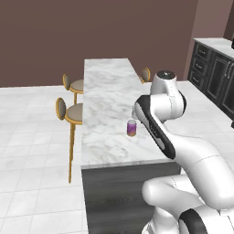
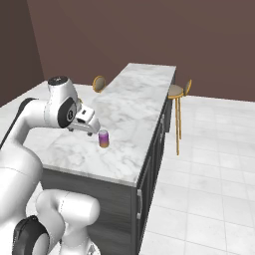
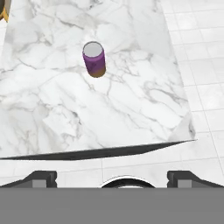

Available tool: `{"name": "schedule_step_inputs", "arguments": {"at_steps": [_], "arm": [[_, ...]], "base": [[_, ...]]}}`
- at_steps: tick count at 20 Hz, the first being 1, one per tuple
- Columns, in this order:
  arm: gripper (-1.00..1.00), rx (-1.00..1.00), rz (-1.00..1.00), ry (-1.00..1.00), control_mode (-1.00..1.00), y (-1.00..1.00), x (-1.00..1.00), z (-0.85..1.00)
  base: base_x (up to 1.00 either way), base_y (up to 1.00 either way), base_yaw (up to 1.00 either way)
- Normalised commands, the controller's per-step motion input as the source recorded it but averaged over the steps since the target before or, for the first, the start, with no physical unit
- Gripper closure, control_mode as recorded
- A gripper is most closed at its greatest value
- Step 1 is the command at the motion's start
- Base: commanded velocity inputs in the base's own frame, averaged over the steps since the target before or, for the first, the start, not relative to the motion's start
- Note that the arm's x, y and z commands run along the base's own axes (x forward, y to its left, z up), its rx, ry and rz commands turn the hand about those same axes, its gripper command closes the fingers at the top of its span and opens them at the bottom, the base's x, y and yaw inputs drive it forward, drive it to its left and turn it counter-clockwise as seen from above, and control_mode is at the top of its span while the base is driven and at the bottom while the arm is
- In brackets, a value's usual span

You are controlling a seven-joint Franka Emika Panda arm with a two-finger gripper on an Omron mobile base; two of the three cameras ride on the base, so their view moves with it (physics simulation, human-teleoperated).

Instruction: Four empty soda cans are scattered around the kitchen. Gather all the cans and cluster them next to the stove for recycling.

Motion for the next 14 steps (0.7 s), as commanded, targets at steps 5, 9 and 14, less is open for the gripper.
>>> {"name": "schedule_step_inputs", "arguments": {"at_steps": [5,9,14], "arm": [[-1.00,0.00,0.00,0.00,-1.00,0.00,0.29,0.00],[-1.00,0.03,0.00,0.04,-1.00,0.00,0.33,-0.06],[-1.00,0.04,0.00,0.07,-1.00,0.00,0.33,-0.11]], "base": [[0.00,0.00,0.00],[0.00,0.00,0.00],[0.00,0.00,0.00]]}}
